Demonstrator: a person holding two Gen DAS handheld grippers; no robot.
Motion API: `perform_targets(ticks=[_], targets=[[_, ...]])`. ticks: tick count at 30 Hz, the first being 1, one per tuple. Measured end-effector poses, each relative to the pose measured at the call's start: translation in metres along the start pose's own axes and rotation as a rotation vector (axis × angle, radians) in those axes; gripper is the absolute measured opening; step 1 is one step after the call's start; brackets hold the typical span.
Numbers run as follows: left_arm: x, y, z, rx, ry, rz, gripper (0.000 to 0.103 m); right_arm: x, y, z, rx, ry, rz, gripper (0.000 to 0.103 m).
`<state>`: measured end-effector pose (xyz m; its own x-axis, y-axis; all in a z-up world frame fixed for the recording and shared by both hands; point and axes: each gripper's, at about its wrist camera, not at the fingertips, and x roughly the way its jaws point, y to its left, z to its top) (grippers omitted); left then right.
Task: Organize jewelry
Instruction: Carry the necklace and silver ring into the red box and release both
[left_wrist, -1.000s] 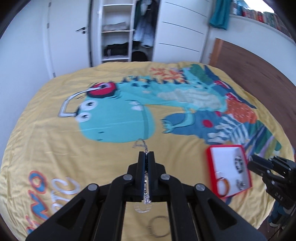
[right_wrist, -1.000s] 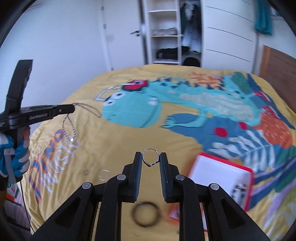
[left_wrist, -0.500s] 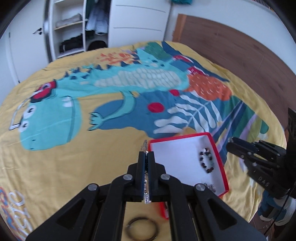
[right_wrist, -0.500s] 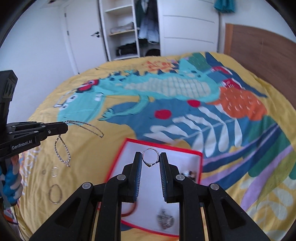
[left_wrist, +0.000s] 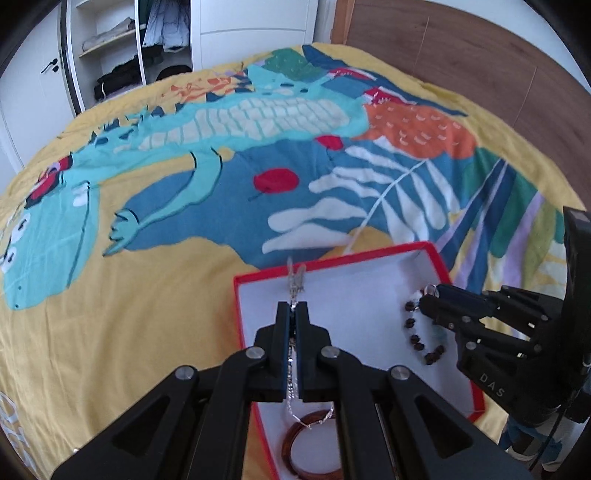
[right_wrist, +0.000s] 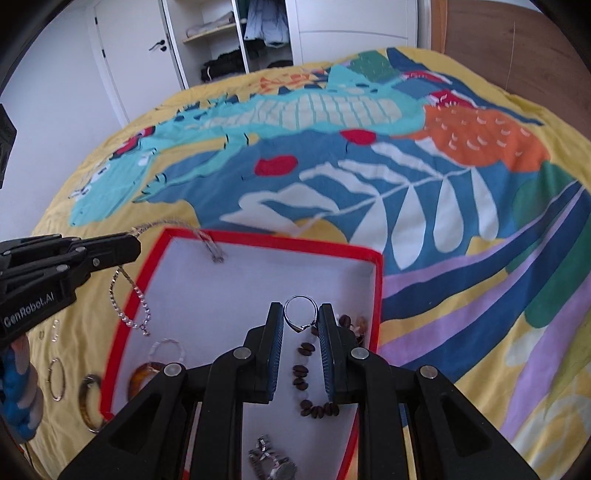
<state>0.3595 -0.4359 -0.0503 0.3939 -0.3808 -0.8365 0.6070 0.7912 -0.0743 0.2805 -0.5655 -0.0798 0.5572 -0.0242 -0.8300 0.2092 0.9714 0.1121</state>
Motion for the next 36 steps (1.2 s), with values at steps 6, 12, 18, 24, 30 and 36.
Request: perform_targets(ticks=[6, 12, 18, 24, 30, 36], targets=[[0.026, -0.001, -0.014, -0.001, 0.035, 0.017, 0.003, 0.021, -0.002, -0.008, -0.035, 0.054, -0.006, 0.019], [0.041, -0.003, -0.025, 0.007, 0.054, 0.045, 0.004, 0.032, 0.0, -0.018, -0.076, 0.079, -0.023, 0.019], [0.05, 0.001, -0.031, -0.007, 0.069, 0.07, 0.005, 0.035, 0.001, -0.019, -0.097, 0.074, -0.036, 0.019], [0.048, -0.005, -0.034, 0.023, 0.064, 0.085, 0.011, 0.034, 0.002, -0.02, -0.101, 0.066, -0.042, 0.02], [0.039, -0.012, -0.035, 0.052, 0.043, 0.098, 0.017, 0.025, 0.001, -0.021, -0.11, 0.063, -0.055, 0.022], [0.019, -0.018, -0.036, 0.069, 0.015, 0.094, 0.018, 0.005, -0.005, -0.025, -0.1, 0.045, -0.05, 0.024]])
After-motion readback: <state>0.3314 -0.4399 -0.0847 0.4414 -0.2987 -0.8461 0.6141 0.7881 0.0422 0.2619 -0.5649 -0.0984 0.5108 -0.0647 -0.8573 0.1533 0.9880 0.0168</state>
